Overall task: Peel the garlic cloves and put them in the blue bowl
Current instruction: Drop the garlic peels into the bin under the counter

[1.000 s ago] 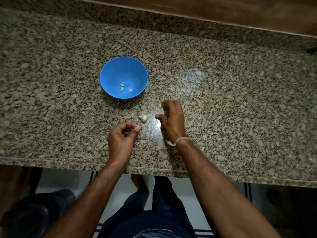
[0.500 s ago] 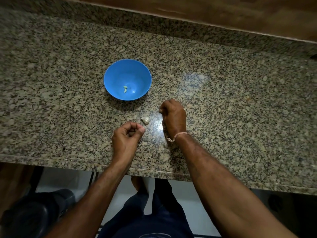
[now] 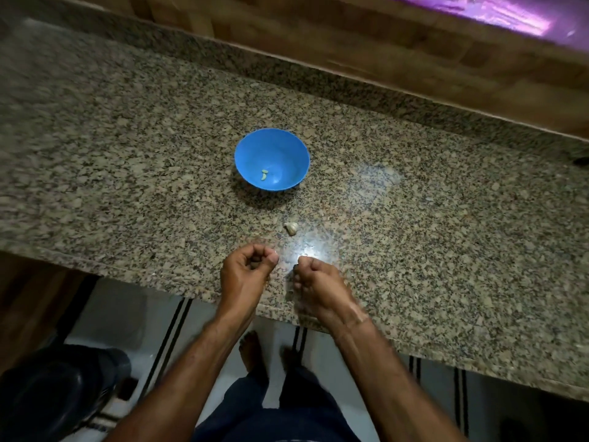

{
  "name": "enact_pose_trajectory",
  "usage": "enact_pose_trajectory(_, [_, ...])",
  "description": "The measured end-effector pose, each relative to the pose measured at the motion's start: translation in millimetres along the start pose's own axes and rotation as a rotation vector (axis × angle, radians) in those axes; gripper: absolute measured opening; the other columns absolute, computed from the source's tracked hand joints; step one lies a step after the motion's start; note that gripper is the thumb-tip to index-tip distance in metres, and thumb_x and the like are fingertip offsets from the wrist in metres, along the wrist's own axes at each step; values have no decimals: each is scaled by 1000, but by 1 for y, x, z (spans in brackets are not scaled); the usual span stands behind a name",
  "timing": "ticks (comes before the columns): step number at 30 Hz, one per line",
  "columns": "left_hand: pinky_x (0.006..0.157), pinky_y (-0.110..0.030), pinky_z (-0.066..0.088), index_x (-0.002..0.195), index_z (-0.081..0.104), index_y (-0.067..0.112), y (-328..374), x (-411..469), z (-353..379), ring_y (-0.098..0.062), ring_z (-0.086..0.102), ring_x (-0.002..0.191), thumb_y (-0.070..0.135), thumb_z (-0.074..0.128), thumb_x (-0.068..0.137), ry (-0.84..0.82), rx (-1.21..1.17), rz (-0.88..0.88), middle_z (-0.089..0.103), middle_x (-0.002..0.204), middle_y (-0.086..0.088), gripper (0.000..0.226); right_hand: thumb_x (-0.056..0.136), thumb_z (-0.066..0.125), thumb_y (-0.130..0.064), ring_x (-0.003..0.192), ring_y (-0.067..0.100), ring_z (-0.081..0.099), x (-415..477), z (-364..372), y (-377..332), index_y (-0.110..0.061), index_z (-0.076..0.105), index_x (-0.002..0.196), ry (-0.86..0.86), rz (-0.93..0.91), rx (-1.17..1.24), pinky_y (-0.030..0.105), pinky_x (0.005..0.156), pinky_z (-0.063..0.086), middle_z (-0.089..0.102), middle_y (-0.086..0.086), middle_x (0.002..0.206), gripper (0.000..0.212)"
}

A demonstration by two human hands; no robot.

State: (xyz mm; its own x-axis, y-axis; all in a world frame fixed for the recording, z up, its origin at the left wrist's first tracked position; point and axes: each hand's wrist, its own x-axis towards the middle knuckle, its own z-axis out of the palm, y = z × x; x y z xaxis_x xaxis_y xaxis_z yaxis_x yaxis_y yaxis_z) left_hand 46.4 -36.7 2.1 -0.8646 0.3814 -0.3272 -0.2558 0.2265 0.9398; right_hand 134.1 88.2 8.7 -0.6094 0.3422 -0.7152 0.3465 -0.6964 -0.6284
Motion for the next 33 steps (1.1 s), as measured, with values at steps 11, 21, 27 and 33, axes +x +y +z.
enact_pose_trajectory(11, [66, -27, 52, 83, 72, 19, -39, -87, -124, -6, 63, 66, 9, 75, 93, 485, -105, -38, 71, 70, 9, 15, 106, 43, 6, 50, 7, 53, -9, 123, 78, -11, 57, 85, -283, 276, -37, 17, 46, 47, 55, 3, 70, 30])
enact_pose_trajectory(21, [66, -22, 55, 89, 74, 18, -130, -210, -345, -10, 68, 71, 14, 74, 94, 912, -183, -130, 75, 78, 3, 7, 105, 52, -3, 57, 11, 57, -72, 312, 260, -9, 60, 82, -507, 390, -360, 21, 55, 52, 58, 7, 74, 25])
enact_pose_trajectory(27, [70, -18, 54, 85, 74, 23, -177, -255, -442, -3, 69, 75, 15, 74, 93, 987, -137, -201, 74, 79, 13, 11, 104, 55, -7, 57, 10, 55, -87, 382, 356, -8, 62, 81, -519, 417, -448, 20, 55, 52, 59, 5, 70, 25])
enact_pose_trajectory(33, [72, -26, 55, 85, 75, 22, -218, -259, -499, -2, 68, 73, 13, 75, 93, 1043, -239, -243, 75, 78, 9, 11, 102, 59, -10, 63, 13, 59, -63, 420, 408, -8, 69, 82, -522, 420, -584, 24, 61, 56, 64, 7, 73, 22])
